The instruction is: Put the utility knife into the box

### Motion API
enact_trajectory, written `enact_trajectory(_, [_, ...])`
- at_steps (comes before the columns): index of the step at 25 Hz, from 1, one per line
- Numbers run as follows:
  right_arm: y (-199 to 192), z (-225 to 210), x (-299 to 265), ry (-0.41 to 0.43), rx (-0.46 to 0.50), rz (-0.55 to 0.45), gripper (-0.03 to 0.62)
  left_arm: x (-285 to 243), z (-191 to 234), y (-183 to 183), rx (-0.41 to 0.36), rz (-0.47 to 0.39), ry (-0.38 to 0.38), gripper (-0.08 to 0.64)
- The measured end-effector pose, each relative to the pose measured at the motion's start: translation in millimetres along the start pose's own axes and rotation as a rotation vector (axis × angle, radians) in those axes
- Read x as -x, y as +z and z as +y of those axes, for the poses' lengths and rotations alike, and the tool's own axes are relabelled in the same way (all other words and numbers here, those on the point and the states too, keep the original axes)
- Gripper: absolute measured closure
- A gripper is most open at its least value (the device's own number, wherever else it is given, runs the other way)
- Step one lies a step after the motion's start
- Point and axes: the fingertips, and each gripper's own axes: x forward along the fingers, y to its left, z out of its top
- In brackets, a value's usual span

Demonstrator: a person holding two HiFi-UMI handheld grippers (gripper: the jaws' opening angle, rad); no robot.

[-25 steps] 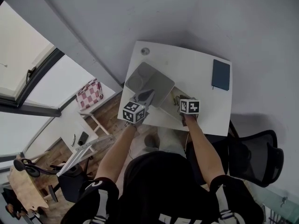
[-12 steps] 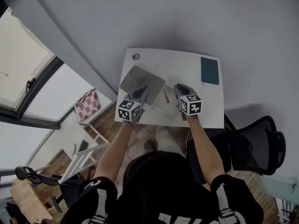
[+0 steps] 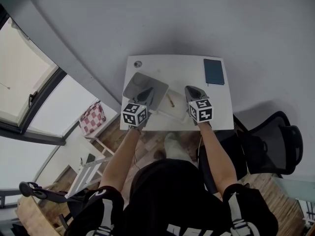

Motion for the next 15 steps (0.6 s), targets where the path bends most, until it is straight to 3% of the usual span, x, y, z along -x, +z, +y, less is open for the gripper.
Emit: enact_trajectory(15, [-3.9, -0.9, 26.0, 0.011, -0.001, -0.010, 0.578, 6.1, -18.8, 3.7, -0.036, 0.009, -0.025, 0.535])
